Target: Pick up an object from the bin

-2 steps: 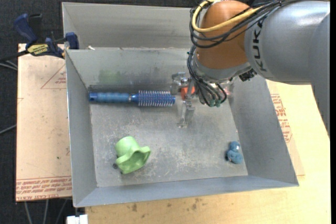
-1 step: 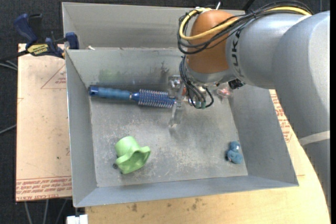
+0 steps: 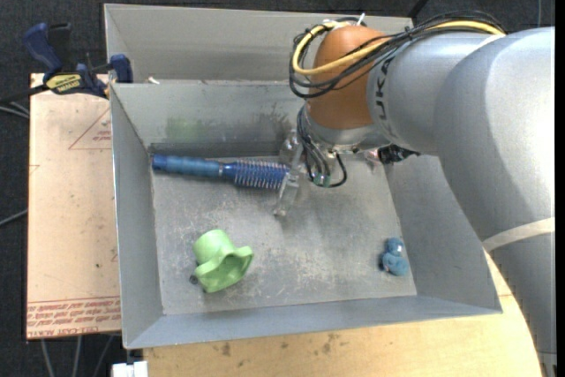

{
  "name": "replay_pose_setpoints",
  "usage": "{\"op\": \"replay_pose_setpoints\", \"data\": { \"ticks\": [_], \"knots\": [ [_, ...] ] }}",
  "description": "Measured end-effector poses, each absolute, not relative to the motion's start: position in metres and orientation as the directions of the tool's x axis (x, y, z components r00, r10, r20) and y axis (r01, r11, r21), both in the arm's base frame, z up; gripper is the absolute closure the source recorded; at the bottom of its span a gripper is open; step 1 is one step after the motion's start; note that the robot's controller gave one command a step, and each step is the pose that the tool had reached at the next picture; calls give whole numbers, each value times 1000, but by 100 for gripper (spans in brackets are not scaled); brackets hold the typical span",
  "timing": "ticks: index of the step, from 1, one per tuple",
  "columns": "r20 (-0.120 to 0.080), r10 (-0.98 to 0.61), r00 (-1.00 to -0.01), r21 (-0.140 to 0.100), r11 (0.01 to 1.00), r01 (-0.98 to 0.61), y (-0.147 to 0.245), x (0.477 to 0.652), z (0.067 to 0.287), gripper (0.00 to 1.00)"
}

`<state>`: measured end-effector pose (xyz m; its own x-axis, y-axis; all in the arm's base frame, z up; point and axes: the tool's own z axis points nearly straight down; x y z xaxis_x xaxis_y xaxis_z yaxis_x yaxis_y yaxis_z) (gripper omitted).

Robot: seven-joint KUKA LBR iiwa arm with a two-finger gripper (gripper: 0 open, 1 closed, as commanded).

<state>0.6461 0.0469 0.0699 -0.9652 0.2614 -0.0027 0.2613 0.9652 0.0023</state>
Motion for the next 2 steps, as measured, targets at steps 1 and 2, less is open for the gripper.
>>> {"op": "replay_pose_setpoints", "data": {
  "ticks": [1,2],
  "knots": [
    [-2,261,-965,2,965,261,47,646,70,100],
    [-9,243,-970,3,970,243,42,636,216,100]
  ]
}}
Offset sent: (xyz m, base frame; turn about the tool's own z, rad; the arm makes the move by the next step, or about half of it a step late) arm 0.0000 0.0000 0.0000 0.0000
